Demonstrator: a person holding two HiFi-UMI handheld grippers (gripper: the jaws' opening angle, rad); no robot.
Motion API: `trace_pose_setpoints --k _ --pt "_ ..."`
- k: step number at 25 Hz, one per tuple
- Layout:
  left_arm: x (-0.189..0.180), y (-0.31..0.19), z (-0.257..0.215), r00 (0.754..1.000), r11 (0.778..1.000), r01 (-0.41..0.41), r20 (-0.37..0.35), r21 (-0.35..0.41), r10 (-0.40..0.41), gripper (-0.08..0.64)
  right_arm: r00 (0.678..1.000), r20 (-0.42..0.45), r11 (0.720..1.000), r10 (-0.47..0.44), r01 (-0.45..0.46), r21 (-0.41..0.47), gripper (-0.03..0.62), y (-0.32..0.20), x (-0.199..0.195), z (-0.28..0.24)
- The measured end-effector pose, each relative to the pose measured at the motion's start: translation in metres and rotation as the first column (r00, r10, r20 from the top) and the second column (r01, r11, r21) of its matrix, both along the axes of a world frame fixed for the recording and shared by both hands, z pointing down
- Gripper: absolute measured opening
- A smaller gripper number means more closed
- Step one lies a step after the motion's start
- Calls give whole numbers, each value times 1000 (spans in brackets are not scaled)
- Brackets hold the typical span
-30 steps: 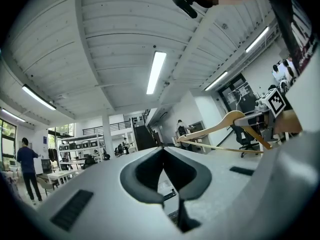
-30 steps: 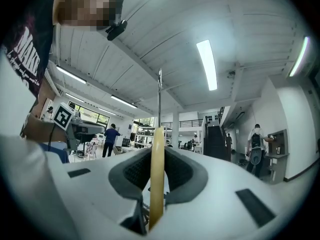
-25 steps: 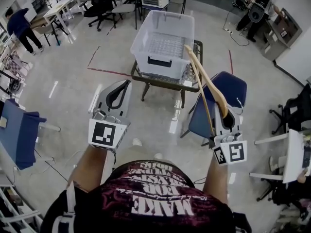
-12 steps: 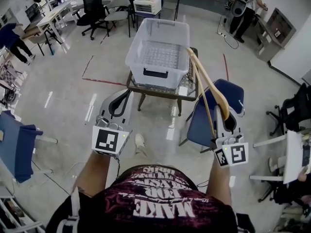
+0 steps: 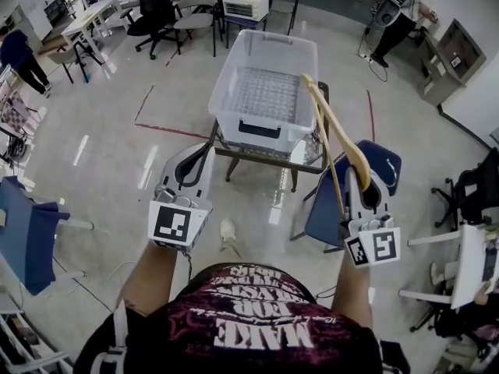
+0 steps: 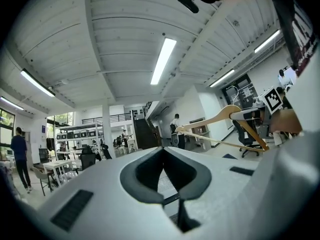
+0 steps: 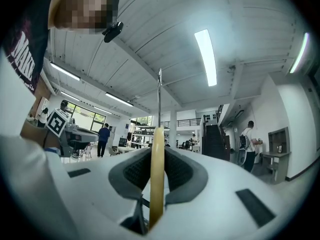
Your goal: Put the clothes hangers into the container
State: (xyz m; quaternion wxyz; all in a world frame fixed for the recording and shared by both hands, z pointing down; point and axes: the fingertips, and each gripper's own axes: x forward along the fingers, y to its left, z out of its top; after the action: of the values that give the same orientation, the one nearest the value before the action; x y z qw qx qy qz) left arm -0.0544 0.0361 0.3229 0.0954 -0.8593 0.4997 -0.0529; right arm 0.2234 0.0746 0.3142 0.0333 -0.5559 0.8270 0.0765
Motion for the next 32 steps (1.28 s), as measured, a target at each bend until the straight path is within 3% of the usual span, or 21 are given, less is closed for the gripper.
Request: trace_pose_setpoints --k 7,19,32 --pt "-8 -54 2 999 1000 -4 -35 -19 4 5 1000 -15 1000 -10 10 -19 60 -51 -8 0" --pt "-14 -126 15 999 998 -29 -18 -54 28 5 999 -13 998 32 -33 -46 60 -114 -10 1" --pt "-71 -201 8 1000 999 -21 -14 -37 21 5 1000 27 1000 12 -12 -4 61 -198 -55 -20"
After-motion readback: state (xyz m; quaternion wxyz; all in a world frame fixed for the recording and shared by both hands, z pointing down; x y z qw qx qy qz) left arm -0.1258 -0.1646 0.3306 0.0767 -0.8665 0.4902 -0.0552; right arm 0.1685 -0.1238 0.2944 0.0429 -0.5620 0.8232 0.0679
